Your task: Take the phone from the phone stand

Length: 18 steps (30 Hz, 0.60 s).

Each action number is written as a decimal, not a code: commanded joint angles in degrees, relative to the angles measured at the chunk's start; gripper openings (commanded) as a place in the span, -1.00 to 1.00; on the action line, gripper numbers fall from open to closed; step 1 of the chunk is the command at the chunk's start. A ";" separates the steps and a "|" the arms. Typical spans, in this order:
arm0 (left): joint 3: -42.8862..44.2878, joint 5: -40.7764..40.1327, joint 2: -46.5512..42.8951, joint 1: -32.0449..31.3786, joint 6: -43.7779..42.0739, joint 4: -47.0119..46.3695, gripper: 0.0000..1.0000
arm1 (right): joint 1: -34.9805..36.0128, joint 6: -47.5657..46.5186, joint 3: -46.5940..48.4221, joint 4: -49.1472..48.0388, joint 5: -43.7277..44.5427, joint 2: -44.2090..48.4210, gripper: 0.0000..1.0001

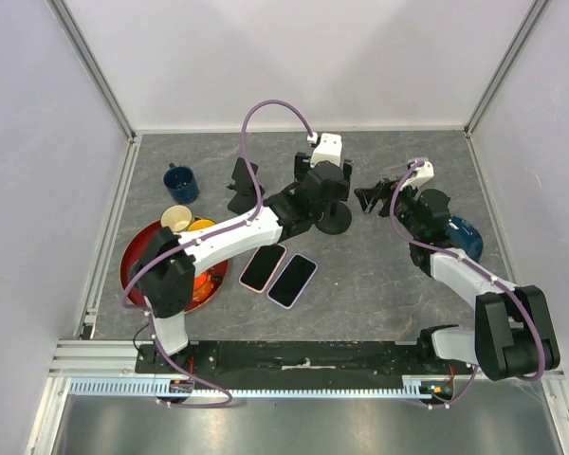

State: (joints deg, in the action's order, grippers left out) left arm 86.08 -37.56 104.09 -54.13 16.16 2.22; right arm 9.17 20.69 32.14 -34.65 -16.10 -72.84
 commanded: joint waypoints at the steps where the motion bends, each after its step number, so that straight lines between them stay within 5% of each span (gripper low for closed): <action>1: 3.65 -3.31 1.63 -0.36 -1.66 -0.38 0.66 | 0.32 -1.70 -0.32 -1.03 0.89 -0.20 0.84; 8: 4.27 -2.17 2.52 -0.36 -2.01 1.12 0.42 | 0.85 -3.46 -0.85 -1.12 0.63 -0.29 0.84; 18: 5.76 2.67 1.20 -0.36 -4.12 3.85 -0.36 | 1.64 -3.82 -4.63 -13.65 -7.62 -4.32 0.82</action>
State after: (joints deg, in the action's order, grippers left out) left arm 89.32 -36.42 106.30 -54.19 14.06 6.39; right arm 10.31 17.69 28.69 -38.87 -17.72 -74.78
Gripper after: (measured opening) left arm 0.387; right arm 0.918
